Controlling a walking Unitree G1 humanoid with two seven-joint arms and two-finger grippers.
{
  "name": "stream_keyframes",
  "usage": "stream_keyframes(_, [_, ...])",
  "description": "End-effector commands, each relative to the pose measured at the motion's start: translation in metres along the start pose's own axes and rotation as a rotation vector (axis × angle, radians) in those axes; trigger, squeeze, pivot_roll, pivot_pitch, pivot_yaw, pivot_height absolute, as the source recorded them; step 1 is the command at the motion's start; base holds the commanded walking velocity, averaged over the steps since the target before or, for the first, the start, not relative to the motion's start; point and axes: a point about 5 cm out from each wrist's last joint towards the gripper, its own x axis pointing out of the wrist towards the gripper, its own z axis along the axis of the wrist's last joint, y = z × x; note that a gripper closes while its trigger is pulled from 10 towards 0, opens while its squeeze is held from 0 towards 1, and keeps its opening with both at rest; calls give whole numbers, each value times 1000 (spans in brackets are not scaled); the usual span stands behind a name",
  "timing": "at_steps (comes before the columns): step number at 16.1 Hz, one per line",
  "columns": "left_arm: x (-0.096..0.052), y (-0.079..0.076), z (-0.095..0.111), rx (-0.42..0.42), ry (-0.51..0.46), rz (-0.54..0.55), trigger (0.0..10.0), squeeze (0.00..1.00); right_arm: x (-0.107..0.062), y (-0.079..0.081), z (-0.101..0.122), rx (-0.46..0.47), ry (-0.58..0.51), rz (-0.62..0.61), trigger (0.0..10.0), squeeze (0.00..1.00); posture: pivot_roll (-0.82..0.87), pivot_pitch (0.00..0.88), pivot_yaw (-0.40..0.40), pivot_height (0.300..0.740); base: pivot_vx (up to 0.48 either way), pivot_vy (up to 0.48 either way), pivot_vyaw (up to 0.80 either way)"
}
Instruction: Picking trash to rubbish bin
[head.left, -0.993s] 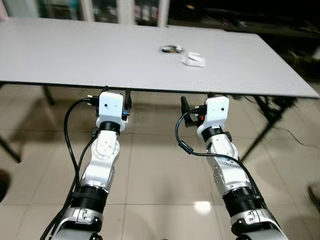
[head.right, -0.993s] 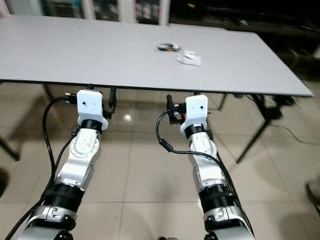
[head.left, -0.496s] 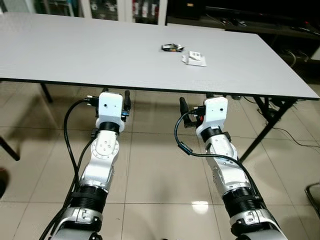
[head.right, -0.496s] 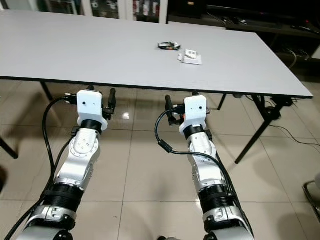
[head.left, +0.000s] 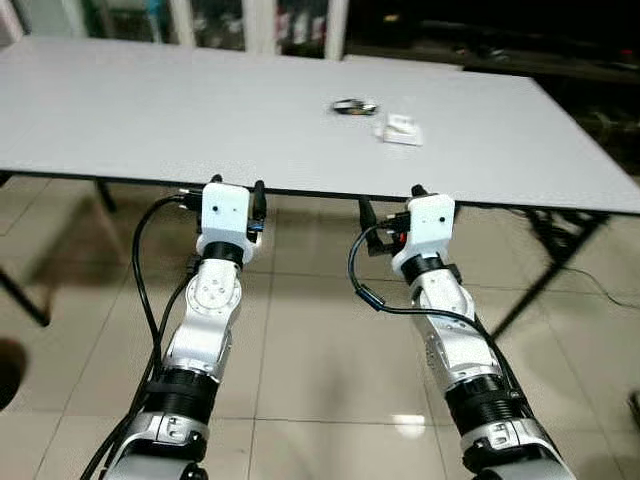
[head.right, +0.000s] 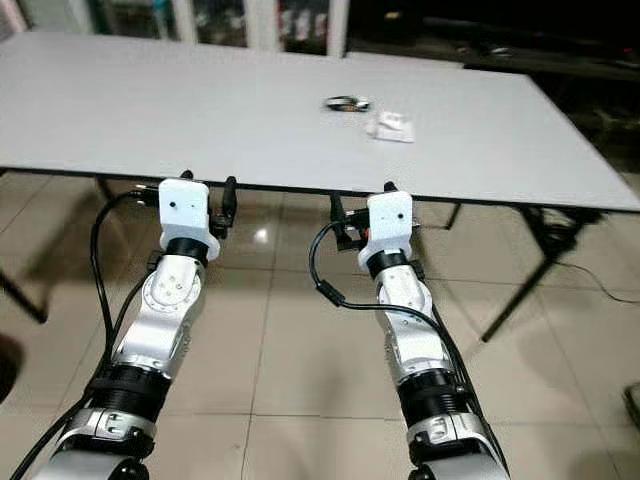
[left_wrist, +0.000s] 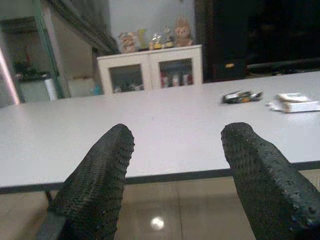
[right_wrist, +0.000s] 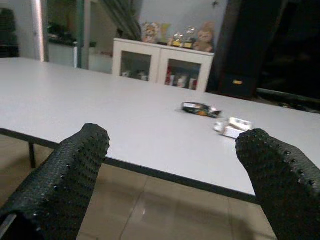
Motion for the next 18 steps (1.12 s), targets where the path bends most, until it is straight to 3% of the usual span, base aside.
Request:
stream_keyframes(1, [3,-1,5,-6,-13,-11,10000,0,1,-1,3,8,-10,1,10000,0,-16,11,-73,740,356,0,0])
stream_keyframes(5, [3,-2,6,-7,-13,-24,10000,0,1,0,3,18,-5,4,10000,0,-16,11,-74,740,354,0,-547])
stream_keyframes(18, [3,-3,6,-12,-13,-41,10000,0,0,2,3,9,-12,14,10000,0,-16,13,-72,740,376,0,0])
